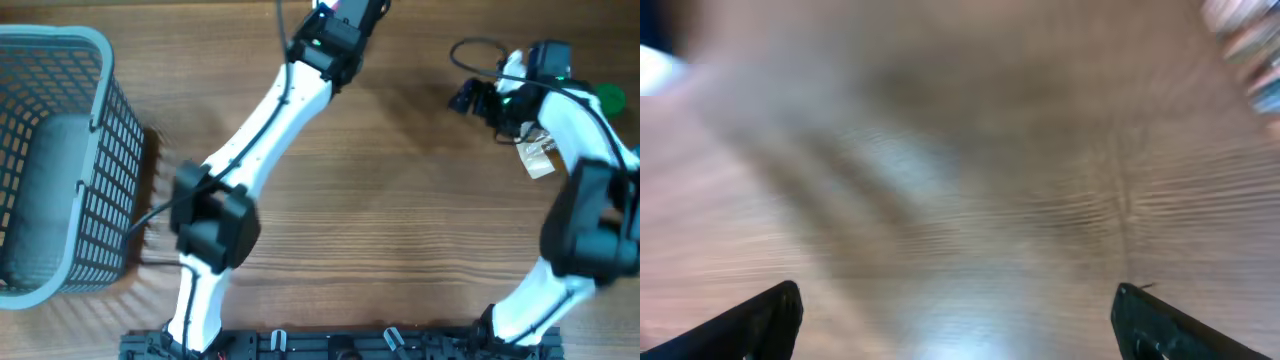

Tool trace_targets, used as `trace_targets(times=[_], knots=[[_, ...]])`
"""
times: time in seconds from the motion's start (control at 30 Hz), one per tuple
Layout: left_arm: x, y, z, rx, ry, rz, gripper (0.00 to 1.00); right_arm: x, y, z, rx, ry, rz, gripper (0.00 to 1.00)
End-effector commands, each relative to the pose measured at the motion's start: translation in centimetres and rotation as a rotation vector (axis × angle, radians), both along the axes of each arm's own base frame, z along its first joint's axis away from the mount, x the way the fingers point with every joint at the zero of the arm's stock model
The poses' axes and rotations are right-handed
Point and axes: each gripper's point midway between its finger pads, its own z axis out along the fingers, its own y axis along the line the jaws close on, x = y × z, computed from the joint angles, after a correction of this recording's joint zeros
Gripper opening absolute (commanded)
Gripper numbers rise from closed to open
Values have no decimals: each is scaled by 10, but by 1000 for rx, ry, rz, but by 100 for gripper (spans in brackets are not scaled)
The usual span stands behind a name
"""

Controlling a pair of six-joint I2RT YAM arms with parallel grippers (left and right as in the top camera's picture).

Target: Scan the item barcode

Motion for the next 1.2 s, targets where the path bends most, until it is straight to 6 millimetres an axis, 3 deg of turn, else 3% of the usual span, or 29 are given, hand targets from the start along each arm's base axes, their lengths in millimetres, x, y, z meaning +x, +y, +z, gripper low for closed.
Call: trace_targets(times=[0.0, 0.07, 0.1, 0.17, 0.2, 0.27, 0.33, 0.43, 0.57, 0.7, 0.77, 0.83, 0.87, 0.97, 1.07, 1.13, 1.17], knots=[[-44, -49, 32, -450, 159, -95, 4, -21, 3, 186, -77, -442, 12, 100], [-57, -63, 27, -522, 238, -140, 4, -59, -3, 264, -113, -634, -41, 100], [-63, -71, 27, -563, 272, -158, 4, -88, -8, 304, -144, -740, -72, 100], [-80, -95, 30, -657, 352, -254, 4, -129, -8, 339, -181, -834, -102, 100], [-87, -106, 33, -708, 390, -290, 4, -147, -5, 345, -188, -848, -111, 100], [-105, -128, 34, -811, 495, -394, 4, -173, -2, 342, -190, -816, -146, 100], [-112, -138, 23, -845, 563, -418, 4, -183, -2, 336, -201, -785, -165, 100], [-125, -157, 1, -873, 665, -448, 4, -186, -2, 334, -198, -776, -167, 100], [-160, -209, -46, -914, 841, -529, 4, -190, 3, 347, -172, -800, -168, 100], [-176, -250, -92, -932, 904, -518, 4, -200, 6, 358, -172, -807, -168, 100], [-183, -273, -97, -971, 904, -528, 4, -201, 7, 354, -165, -787, -171, 100], [-204, -300, -107, -961, 893, -564, 4, -202, 7, 351, -160, -776, -173, 100], [-205, -301, -115, -934, 876, -540, 4, -202, 7, 350, -156, -771, -173, 100], [-187, -278, -145, -789, 783, -365, 4, -207, 10, 339, -142, -722, -169, 100], [-187, -259, -159, -696, 791, -329, 4, -207, 10, 338, -142, -719, -169, 100], [-175, -248, -165, -650, 739, -275, 4, -207, 10, 338, -142, -718, -169, 100], [-175, -247, -165, -648, 741, -273, 8, -207, 10, 338, -142, -719, -169, 100]])
